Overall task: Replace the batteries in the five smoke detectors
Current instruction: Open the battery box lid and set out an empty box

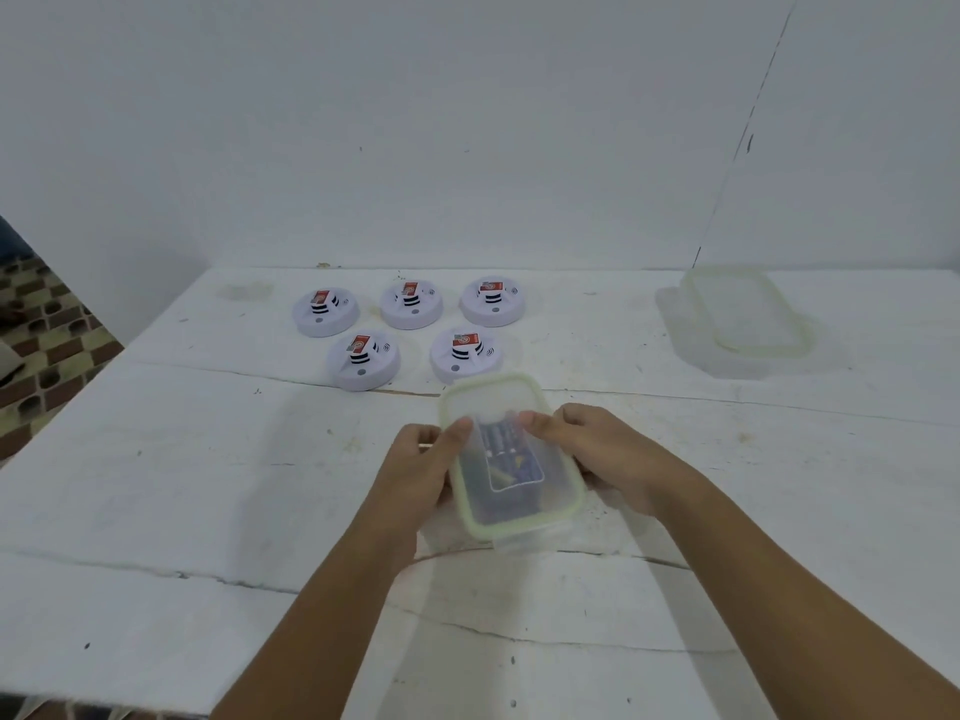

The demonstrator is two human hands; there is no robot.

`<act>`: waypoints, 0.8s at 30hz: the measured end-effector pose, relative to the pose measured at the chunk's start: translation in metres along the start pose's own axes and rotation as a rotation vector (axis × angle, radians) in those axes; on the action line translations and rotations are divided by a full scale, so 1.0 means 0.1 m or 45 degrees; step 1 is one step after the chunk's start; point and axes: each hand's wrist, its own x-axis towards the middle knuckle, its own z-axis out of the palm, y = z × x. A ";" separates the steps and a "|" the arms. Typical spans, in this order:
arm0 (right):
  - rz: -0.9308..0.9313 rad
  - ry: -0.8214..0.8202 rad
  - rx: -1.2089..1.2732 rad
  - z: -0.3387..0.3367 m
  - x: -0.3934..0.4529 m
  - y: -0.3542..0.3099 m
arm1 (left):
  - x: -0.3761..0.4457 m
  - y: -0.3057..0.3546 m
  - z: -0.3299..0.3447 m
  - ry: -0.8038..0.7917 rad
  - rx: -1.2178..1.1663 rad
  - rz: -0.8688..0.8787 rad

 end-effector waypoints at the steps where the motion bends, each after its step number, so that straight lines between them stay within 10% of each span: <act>1: -0.003 0.016 0.043 0.03 0.01 0.04 | 0.03 0.01 -0.01 -0.024 0.005 -0.010; 24: 0.001 0.083 0.112 0.08 0.04 0.14 | 0.15 -0.02 -0.13 -0.260 -0.029 -0.031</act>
